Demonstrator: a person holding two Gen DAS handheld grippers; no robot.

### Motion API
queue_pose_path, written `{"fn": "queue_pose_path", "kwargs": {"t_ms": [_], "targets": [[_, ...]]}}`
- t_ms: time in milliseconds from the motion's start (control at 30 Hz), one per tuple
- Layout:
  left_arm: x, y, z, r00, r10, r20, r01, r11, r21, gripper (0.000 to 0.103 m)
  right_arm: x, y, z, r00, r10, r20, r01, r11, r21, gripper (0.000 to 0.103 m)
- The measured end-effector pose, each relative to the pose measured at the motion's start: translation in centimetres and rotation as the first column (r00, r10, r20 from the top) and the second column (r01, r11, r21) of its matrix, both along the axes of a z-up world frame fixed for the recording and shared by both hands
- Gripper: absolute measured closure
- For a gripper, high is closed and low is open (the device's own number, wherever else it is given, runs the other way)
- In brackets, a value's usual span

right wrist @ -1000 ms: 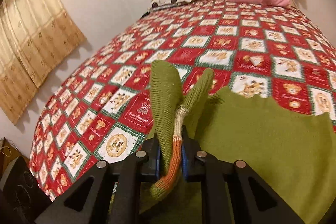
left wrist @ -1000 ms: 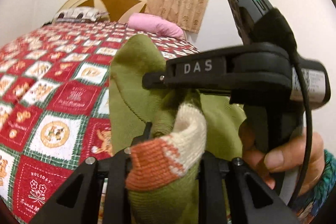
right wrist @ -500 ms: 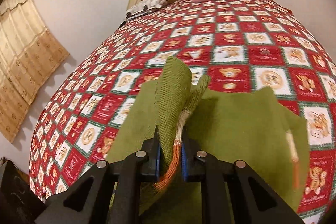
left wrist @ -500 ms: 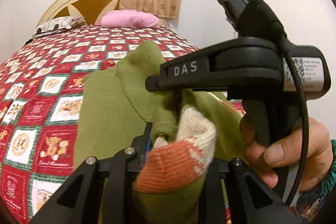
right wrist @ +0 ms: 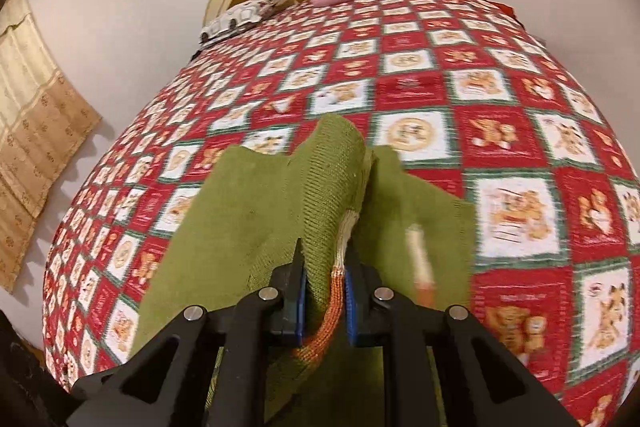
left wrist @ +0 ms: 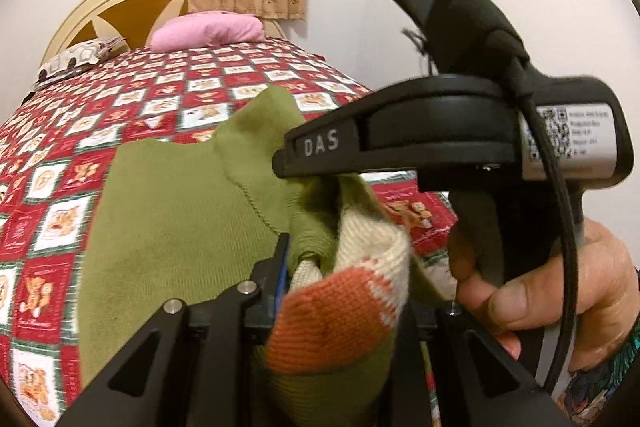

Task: Fold small clothes

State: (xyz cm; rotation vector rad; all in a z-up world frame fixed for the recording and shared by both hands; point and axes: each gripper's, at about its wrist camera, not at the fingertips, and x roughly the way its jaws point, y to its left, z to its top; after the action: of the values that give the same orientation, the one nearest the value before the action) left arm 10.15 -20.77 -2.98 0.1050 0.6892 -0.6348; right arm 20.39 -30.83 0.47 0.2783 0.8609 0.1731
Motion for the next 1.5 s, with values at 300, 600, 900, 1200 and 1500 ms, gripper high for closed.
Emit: {"fn": "queue_pose_path", "kwargs": {"t_ms": [300, 600, 900, 1200, 1500], "targets": [[0.3, -3.1, -1.1, 0.999, -0.031, -0.043, 0.033, 0.998, 0.052, 0.081, 0.1, -4.4, -2.6, 0.997, -0.064, -0.034, 0.065, 0.998, 0.025, 0.089], [-2.2, -0.3, -0.1, 0.993, -0.094, -0.076, 0.097, 0.995, 0.038, 0.043, -1.8, -6.6, -3.6, 0.99, -0.141, -0.026, 0.142, 0.988, 0.066, 0.071], [-7.4, 11.0, 1.3, 0.996, -0.077, 0.052, 0.076, 0.997, 0.023, 0.017, -13.5, -5.3, 1.8, 0.961, -0.255, 0.105, 0.264, 0.962, -0.073, 0.068], [-3.6, 14.4, 0.9, 0.986, 0.165, -0.008, -0.165, 0.986, 0.024, 0.017, -17.7, 3.1, 3.0, 0.981, -0.103, 0.164, 0.137, 0.969, -0.205, 0.068], [-1.5, 13.6, -1.4, 0.977, 0.204, -0.06, -0.198, 0.976, 0.091, 0.014, -14.9, 5.1, -1.1, 0.999, -0.04, 0.008, 0.04, 0.913, -0.407, 0.095]]}}
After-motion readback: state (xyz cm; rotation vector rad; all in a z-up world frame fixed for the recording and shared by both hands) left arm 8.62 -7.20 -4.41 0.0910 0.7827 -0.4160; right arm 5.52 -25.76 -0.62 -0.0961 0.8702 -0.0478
